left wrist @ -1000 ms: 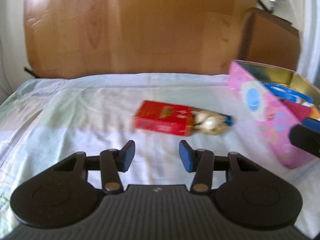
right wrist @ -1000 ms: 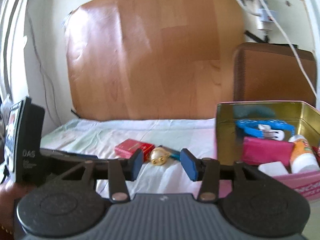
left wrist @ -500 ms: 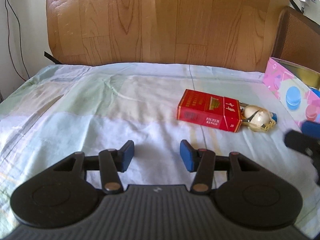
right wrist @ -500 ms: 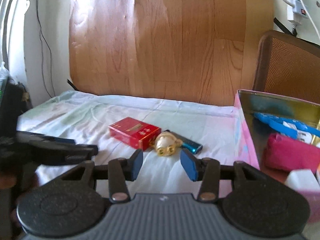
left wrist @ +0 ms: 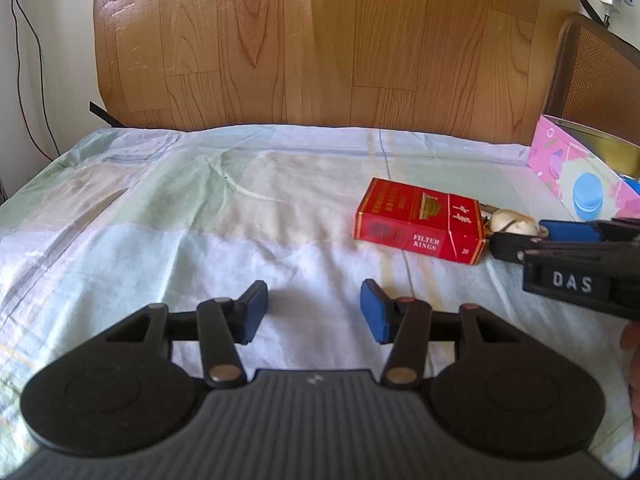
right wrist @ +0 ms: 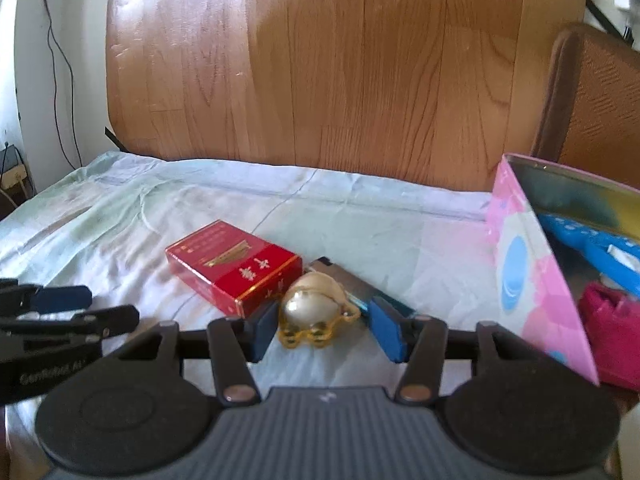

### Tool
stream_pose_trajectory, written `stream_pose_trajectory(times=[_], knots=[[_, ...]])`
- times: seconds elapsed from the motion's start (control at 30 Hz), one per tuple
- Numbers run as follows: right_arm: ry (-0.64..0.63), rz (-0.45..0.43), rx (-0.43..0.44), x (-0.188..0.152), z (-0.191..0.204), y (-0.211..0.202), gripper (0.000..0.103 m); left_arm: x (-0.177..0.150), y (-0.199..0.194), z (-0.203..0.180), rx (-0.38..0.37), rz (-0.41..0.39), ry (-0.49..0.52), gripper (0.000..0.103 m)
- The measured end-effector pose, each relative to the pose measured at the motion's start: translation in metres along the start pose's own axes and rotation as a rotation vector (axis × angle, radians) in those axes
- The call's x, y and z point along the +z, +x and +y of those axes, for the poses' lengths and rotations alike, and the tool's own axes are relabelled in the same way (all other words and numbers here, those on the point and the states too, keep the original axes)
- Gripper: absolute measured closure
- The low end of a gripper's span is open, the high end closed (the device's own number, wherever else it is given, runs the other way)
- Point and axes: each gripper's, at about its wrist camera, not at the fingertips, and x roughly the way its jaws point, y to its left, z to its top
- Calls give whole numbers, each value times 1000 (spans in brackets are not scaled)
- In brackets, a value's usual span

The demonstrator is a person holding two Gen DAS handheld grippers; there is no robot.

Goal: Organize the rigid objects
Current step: 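Move the right gripper down onto the gold ball-shaped toy, then grasp and lift the gold toy with the right gripper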

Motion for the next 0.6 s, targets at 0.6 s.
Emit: stream_pose_trajectory(times=[0.6], knots=[[-67, 17, 79, -64, 9, -93, 67, 0, 0, 0, -4, 3, -1, 44]])
